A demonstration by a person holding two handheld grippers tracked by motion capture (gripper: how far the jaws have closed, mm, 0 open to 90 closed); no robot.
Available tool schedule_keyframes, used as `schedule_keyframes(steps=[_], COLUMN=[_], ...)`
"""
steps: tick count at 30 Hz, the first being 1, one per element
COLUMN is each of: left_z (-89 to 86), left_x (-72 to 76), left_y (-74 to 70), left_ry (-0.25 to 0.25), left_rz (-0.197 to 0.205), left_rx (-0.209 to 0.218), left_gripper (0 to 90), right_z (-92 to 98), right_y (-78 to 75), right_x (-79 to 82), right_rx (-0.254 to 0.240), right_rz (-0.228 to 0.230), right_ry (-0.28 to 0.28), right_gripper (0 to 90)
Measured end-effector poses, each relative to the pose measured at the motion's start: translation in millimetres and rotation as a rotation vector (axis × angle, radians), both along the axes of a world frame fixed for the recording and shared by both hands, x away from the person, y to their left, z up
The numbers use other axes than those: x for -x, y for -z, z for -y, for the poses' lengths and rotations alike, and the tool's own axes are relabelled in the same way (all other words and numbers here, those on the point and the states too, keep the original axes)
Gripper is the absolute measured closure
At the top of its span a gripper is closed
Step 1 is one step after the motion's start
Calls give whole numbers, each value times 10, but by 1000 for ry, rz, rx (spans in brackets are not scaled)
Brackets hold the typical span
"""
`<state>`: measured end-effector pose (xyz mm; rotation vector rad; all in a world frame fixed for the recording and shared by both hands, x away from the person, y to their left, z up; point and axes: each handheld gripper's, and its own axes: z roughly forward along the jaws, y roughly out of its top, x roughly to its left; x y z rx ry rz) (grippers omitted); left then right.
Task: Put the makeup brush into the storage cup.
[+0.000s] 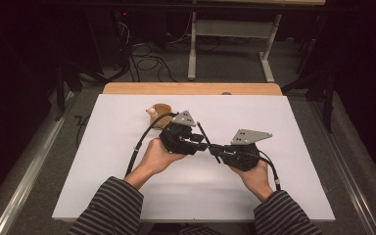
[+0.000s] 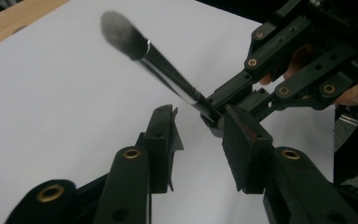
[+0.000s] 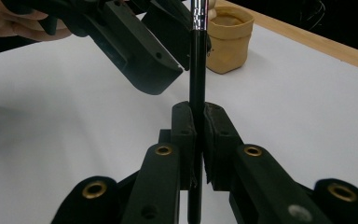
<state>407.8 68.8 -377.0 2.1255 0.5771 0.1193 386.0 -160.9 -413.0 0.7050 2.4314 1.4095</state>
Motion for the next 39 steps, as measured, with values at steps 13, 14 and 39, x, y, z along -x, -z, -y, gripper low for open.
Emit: schedule_keyframes(steps=[13,14,39], left_z=[-5,0,47], left_x=[-61,-59,-65], left_y=[12,12,-41], left_ry=[-5,-6,-28], left_rz=[-33,-30,-5], left_rx=[68,68,96], left_gripper=[764,767,788], right_z=[-46,-48,-88], right_y=[-13,-11,9], right_x=[-19,-21,-27], right_rx=[-13,-10,-13], right_rz=[2,3,3], right_ry=[-1,1,-5], right_gripper=[854,855,855])
